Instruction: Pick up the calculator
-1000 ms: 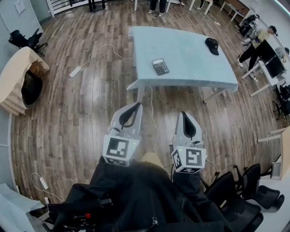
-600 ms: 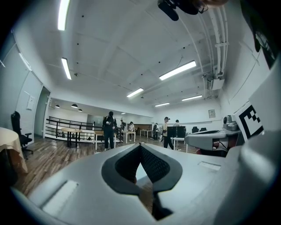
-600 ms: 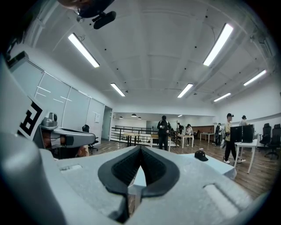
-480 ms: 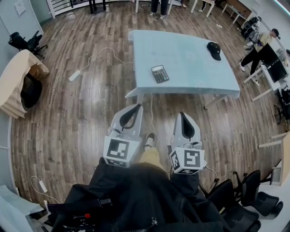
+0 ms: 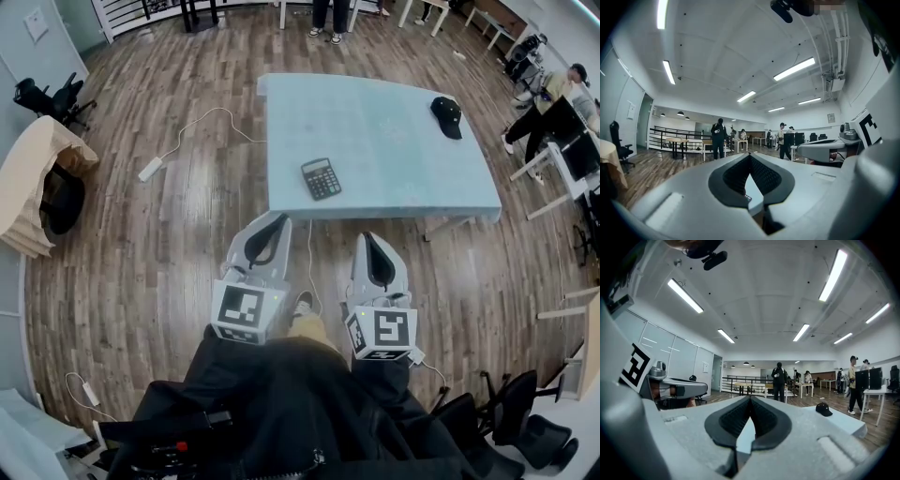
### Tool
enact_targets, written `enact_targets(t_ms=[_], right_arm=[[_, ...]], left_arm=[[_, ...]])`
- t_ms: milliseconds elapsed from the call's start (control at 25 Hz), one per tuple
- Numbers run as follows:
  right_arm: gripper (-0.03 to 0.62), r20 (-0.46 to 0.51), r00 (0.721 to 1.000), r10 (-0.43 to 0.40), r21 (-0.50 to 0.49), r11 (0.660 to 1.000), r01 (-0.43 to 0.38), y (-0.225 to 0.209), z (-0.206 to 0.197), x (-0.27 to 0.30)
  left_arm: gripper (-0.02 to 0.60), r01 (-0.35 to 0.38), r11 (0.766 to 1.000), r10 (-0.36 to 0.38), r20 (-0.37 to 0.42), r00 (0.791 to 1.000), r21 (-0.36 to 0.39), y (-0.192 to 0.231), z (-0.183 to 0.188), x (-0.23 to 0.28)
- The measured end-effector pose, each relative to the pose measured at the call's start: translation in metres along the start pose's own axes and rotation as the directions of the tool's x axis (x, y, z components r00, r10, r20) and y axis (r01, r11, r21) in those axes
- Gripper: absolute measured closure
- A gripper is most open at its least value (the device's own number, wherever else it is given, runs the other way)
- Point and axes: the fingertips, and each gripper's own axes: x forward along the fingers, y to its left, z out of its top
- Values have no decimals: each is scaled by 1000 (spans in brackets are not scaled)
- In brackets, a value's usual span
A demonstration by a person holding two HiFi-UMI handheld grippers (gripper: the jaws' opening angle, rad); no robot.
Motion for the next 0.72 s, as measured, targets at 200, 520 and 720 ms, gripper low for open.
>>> enact_targets(t_ms=[200,520,720], right_arm=[[595,-7,1000,28,17,999,-28,-38,4,49],[595,-11,998,60,30,998,-60,-86,3,107],[595,-35,997,69,54,996,-67,-99,-9,133]], left_arm=[[583,-13,1000,13,-14,1000,4,5,5,62],[583,-32,999,33,-33,999,13,10,8,134],[583,-40,999,38,-87,995,-21,21,-6,161]])
